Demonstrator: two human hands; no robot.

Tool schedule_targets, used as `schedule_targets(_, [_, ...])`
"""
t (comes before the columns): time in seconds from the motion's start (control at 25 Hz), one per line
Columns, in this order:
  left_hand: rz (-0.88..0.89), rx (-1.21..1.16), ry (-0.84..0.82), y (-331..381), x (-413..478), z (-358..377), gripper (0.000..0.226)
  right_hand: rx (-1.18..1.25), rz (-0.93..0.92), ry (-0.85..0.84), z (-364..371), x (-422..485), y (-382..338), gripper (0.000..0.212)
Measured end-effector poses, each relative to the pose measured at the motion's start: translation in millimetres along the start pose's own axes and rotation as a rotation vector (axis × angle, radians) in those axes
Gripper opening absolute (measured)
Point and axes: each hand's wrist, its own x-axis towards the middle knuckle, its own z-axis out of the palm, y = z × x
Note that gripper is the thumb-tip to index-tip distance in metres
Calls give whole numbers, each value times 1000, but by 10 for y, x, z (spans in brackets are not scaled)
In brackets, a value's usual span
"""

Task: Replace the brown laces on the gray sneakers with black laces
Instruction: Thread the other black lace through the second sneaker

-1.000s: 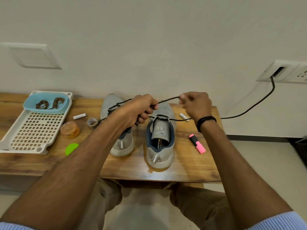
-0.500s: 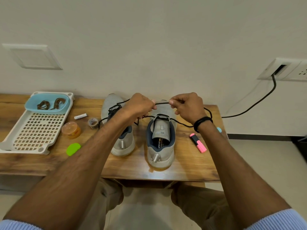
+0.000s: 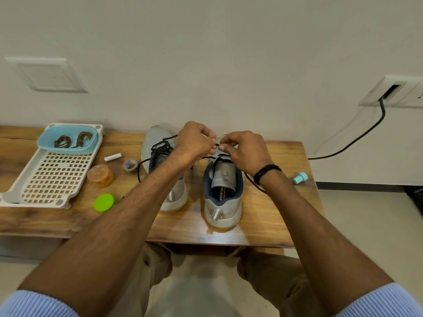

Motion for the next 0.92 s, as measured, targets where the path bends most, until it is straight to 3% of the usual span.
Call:
schedule_targets(0.28, [58, 10, 24, -14, 34, 4, 27, 152, 10, 5, 60, 1, -34, 15])
schedule_targets(0.68, [93, -14, 32, -39, 58, 15, 31, 301, 84, 86, 75, 32, 17, 12])
schedule_targets(0.8, [56, 209, -16, -71, 75, -7, 33, 197, 151, 96, 114, 58, 91, 11])
schedule_targets(0.92, [-26, 522, -217, -128, 29, 30, 44, 9, 206, -29, 186, 27, 206, 13])
